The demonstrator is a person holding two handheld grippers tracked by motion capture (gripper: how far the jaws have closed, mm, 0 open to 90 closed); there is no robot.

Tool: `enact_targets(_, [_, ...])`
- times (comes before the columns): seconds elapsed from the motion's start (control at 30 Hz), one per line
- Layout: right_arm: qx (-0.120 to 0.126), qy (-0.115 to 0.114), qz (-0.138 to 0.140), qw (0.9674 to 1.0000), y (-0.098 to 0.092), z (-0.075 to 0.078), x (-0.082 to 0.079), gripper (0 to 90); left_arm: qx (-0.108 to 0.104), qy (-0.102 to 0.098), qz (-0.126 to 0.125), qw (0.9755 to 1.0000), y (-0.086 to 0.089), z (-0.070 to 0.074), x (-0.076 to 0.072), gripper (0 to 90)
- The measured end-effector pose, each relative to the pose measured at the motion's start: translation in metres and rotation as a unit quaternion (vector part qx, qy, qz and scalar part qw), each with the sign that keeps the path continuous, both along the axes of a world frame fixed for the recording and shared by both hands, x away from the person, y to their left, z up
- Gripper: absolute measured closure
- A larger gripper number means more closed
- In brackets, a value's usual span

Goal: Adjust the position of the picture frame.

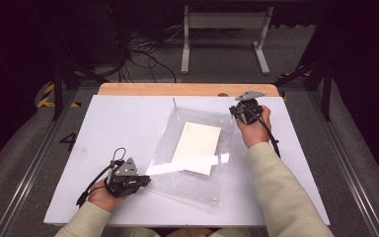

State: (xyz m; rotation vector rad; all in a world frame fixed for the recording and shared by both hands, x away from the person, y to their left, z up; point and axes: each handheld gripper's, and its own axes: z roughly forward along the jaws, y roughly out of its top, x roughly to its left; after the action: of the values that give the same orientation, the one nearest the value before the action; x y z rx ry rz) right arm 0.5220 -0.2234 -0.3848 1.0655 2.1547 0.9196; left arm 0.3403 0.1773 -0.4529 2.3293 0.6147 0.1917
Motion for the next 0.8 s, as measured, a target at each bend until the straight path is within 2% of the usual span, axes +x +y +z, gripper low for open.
enact_targets(0.07, [-0.011, -0.003, 0.009, 0.9999, 0.01, -0.003, 0.013, 83.5, 0.003, -0.002, -0.004, 1.0, -0.001, 0.0, -0.001, 83.5])
enact_targets(0.1, [-0.011, -0.003, 0.009, 0.9999, 0.01, -0.003, 0.013, 83.5, 0.002, -0.001, -0.009, 1.0, -0.001, 0.0, -0.001, 83.5])
enact_targets(0.13, [-0.012, -0.014, 0.015, 0.9997, 0.014, -0.005, 0.018, 82.3, 0.003, -0.003, -0.013, 0.9999, -0.002, 0.0, -0.002, 83.4])
enact_targets(0.17, [-0.009, -0.031, 0.03, 0.999, 0.018, -0.006, 0.023, 76.8, 0.004, -0.004, -0.015, 0.9999, -0.002, 0.0, -0.002, 83.5])
enact_targets(0.23, [-0.016, -0.03, 0.025, 0.9991, 0.02, -0.007, 0.025, 70.8, 0.0, -0.004, -0.018, 0.9998, -0.001, -0.001, -0.002, 83.5])
enact_targets(0.27, [-0.01, -0.022, 0.022, 0.9995, 0.019, -0.007, 0.023, 70.4, -0.006, -0.001, -0.017, 0.9998, 0.0, -0.001, -0.001, 83.5])
enact_targets(0.33, [0.031, -0.004, 0.038, 0.9988, 0.012, -0.007, 0.012, 69.6, -0.01, 0.001, -0.016, 0.9998, 0.001, -0.002, -0.001, 83.5])
enact_targets(0.37, [0.039, -0.007, 0.05, 0.998, 0.01, -0.008, 0.006, 69.0, -0.008, -0.001, -0.016, 0.9998, 0.0, -0.002, -0.001, 83.5])
enact_targets(0.4, [0.039, -0.007, 0.05, 0.998, 0.01, -0.008, 0.006, 69.0, -0.008, -0.001, -0.016, 0.9998, 0.0, -0.002, -0.001, 83.6])
enact_targets(0.43, [0.044, -0.005, 0.058, 0.9973, 0.006, -0.009, -0.002, 68.4, -0.007, -0.002, -0.015, 0.9999, -0.001, -0.002, -0.002, 83.6])
enact_targets(0.47, [0.06, 0.0, 0.068, 0.9959, 0.002, -0.01, -0.013, 67.3, -0.004, -0.003, -0.014, 0.9999, -0.002, -0.001, -0.003, 83.7])
enact_targets(0.5, [0.086, 0.012, 0.087, 0.9924, -0.007, -0.013, -0.031, 66.8, 0.0, -0.004, -0.022, 0.9997, -0.006, -0.001, -0.006, 83.7])
enact_targets(0.53, [0.095, 0.016, 0.094, 0.9909, -0.009, -0.013, -0.039, 66.8, 0.0, -0.004, -0.028, 0.9996, -0.008, 0.0, -0.007, 83.7])
enact_targets(0.57, [0.095, 0.016, 0.094, 0.9909, -0.009, -0.013, -0.039, 66.8, 0.0, -0.004, -0.028, 0.9996, -0.008, 0.0, -0.007, 83.7])
enact_targets(0.63, [0.111, 0.022, 0.123, 0.9859, -0.016, -0.013, -0.064, 66.6, -0.002, 0.0, -0.042, 0.9991, -0.015, 0.0, -0.011, 83.7])
enact_targets(0.7, [0.106, 0.019, 0.149, 0.9829, -0.021, -0.012, -0.09, 66.0, -0.004, 0.007, -0.058, 0.9983, -0.021, 0.0, -0.014, 83.7])
enact_targets(0.73, [0.093, 0.014, 0.167, 0.9814, -0.024, -0.011, -0.108, 65.7, -0.007, 0.009, -0.062, 0.998, -0.023, -0.001, -0.015, 83.6])
enact_targets(0.8, [0.085, 0.007, 0.184, 0.9792, -0.028, -0.01, -0.129, 65.9, -0.004, 0.007, -0.076, 0.9971, -0.03, 0.0, -0.019, 83.6])
